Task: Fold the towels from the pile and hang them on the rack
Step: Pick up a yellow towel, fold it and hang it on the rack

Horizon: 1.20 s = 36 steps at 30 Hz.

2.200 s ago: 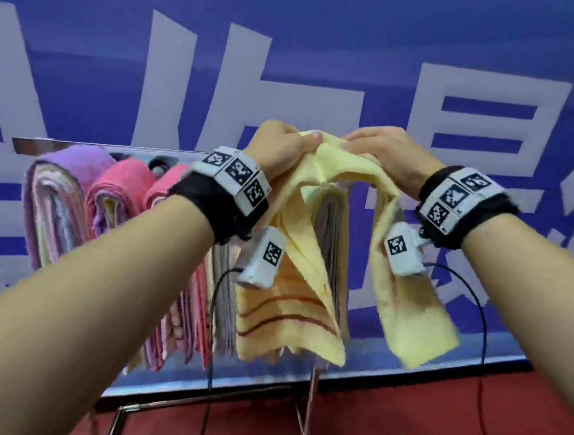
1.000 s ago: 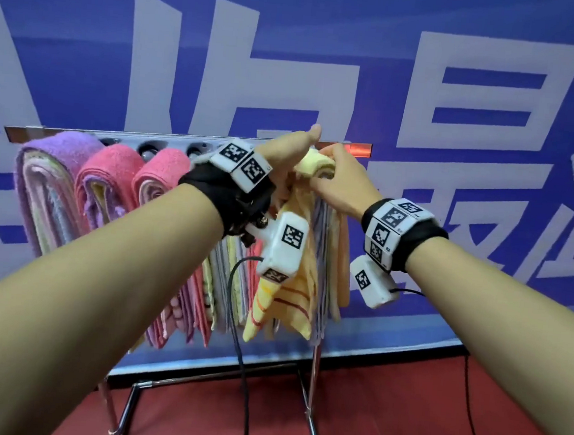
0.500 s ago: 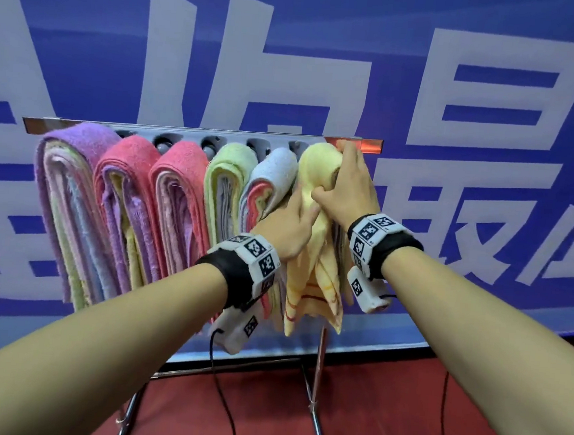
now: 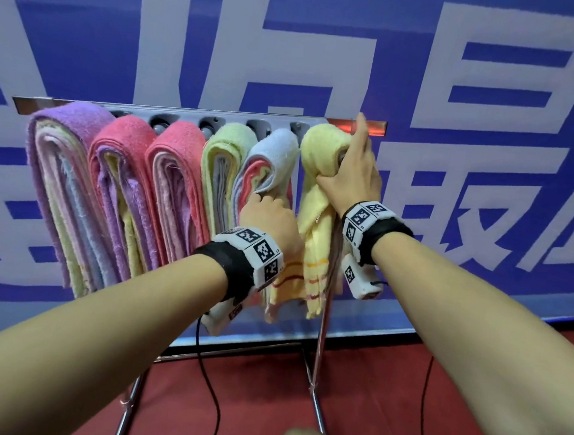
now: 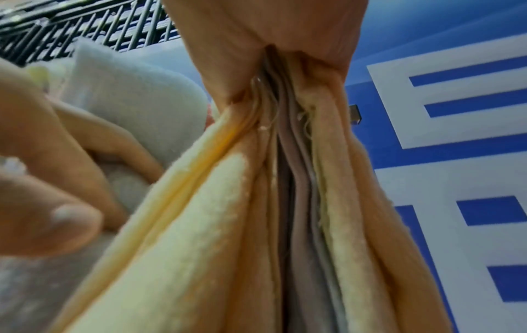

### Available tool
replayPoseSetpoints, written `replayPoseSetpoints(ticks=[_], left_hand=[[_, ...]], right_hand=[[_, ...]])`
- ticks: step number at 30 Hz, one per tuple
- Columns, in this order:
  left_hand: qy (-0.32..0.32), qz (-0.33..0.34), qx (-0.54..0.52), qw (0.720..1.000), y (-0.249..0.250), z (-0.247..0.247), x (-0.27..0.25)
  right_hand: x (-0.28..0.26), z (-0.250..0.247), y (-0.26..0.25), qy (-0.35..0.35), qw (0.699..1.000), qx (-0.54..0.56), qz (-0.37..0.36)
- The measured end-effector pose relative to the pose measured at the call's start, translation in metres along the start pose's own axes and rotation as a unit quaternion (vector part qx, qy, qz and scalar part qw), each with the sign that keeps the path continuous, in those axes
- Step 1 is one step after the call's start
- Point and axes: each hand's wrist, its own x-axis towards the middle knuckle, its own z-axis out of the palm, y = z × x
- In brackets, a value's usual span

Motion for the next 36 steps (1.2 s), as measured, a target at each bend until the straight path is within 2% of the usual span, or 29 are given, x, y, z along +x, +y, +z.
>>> replayPoseSetpoints(ticks=[2, 4, 7, 10, 14, 19, 21, 24, 28, 31, 36], left_hand=[[0.013, 0.016, 0.036, 0.999, -0.002, 0.003, -0.003], [0.028, 0.022, 0.035, 0.999, 0.001, 0.004, -0.005], [0.094, 0.009, -0.09, 0.991, 0.014, 0.004, -0.002], [0.17, -0.012, -0.217, 0.961, 0.022, 0.0, 0.001], [0.211, -0.002, -0.294, 0.932, 0.012, 0.004, 0.006], [0.24, -0.019, -0.322, 0.916, -0.003, 0.022, 0.005], [0.267, -0.002, -0.314, 0.911, -0.006, 0.029, 0.005], [0.296, 0.044, -0.211, 0.93, -0.009, 0.04, 0.009], [0.278, 0.061, -0.147, 0.947, -0.012, 0.044, 0.01], [0.248, 0.086, -0.109, 0.959, -0.016, 0.045, 0.009], [0.247, 0.102, -0.063, 0.962, -0.013, 0.061, 0.004]], right_hand=[[-0.001, 0.002, 0.001, 0.005, 1.0, -0.025, -0.01], [-0.004, 0.006, 0.004, -0.003, 1.0, -0.005, -0.006], [-0.013, 0.009, 0.013, -0.023, 0.994, 0.105, 0.027], [-0.022, 0.006, 0.029, -0.043, 0.983, 0.176, 0.02], [-0.027, 0.002, 0.048, -0.073, 0.984, 0.164, 0.015], [-0.02, 0.006, 0.037, -0.102, 0.988, 0.109, 0.028], [-0.017, 0.01, 0.033, -0.09, 0.99, 0.096, 0.04], [-0.016, 0.014, 0.031, -0.068, 0.991, 0.103, 0.054], [-0.016, 0.013, 0.038, -0.051, 0.99, 0.123, 0.04], [-0.023, 0.015, 0.041, -0.07, 0.985, 0.152, 0.029], [-0.029, 0.021, 0.04, -0.086, 0.985, 0.146, 0.037]])
